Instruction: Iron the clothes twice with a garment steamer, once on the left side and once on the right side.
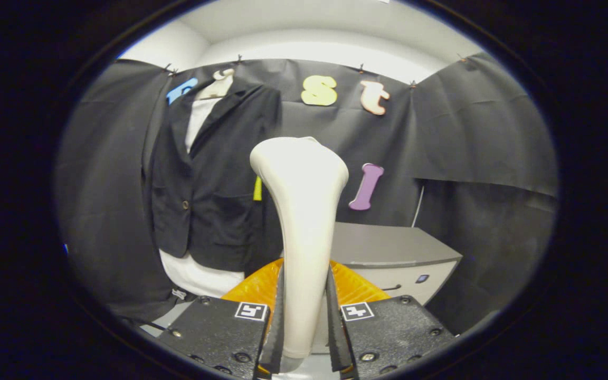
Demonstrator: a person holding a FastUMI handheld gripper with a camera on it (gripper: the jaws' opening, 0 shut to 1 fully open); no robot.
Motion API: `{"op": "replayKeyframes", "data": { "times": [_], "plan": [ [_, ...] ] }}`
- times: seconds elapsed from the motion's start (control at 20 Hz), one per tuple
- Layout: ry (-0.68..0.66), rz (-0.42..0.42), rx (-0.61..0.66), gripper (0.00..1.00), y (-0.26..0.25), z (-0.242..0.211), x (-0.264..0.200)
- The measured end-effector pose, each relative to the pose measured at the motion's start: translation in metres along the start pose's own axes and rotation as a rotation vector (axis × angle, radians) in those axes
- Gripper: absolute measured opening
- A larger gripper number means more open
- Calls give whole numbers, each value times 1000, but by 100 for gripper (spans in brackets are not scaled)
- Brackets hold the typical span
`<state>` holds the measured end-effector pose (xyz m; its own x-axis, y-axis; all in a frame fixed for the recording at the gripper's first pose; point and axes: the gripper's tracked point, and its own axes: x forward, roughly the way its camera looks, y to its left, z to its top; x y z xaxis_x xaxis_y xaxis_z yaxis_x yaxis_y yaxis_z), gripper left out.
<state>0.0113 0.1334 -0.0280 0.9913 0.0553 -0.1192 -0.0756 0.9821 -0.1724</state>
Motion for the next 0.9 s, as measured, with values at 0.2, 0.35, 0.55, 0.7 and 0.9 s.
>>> {"op": "replayKeyframes", "data": {
  "times": [0.2,0.35,0.55,0.7,0.9],
  "plan": [
    [-10,-44,40,37,-65,6,-11],
    [-6,-78,72,37,-111,0,-18],
    [31,-107,106,37,-157,-19,-20],
    [58,-118,120,37,-180,-34,-26],
    [85,-113,132,37,-197,-48,-35]
  ]
}}
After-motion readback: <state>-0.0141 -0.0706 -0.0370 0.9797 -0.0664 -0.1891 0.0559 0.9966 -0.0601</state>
